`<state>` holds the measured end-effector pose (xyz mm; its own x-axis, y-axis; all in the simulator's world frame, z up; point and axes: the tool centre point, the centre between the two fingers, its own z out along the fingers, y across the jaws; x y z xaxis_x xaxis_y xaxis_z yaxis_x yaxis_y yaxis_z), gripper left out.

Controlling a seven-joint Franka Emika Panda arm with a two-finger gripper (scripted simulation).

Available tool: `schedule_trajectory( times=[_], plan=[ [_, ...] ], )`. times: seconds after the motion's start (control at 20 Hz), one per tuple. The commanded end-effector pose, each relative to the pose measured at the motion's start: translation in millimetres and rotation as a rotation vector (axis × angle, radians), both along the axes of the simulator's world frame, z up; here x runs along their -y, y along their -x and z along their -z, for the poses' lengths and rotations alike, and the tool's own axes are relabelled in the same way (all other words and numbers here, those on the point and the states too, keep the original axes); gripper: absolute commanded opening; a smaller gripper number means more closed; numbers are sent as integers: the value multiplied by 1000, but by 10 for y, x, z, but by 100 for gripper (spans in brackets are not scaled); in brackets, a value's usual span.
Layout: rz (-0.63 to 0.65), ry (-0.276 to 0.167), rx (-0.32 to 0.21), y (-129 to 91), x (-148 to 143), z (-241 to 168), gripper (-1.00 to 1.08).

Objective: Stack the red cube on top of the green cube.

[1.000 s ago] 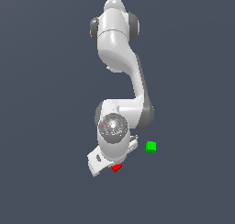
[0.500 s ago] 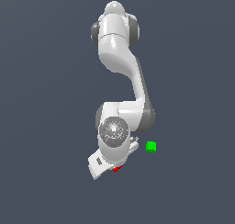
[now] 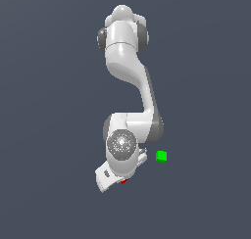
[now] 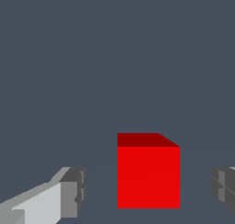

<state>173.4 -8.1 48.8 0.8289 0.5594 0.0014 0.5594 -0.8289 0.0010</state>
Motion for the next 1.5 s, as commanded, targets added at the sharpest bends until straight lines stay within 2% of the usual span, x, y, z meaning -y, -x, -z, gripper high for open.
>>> schedule_trajectory(
  times=[0.0,0.45,0.5,1.1,1.45],
  plan=[
    [0,0,-2,9,2,148,100],
    [-1,0,-2,-3,-2,289,100],
    [-1,0,-2,-3,-2,289,-100],
    [0,0,-2,-1,0,284,-100],
    [0,0,-2,5,0,94,-100]
  ],
)
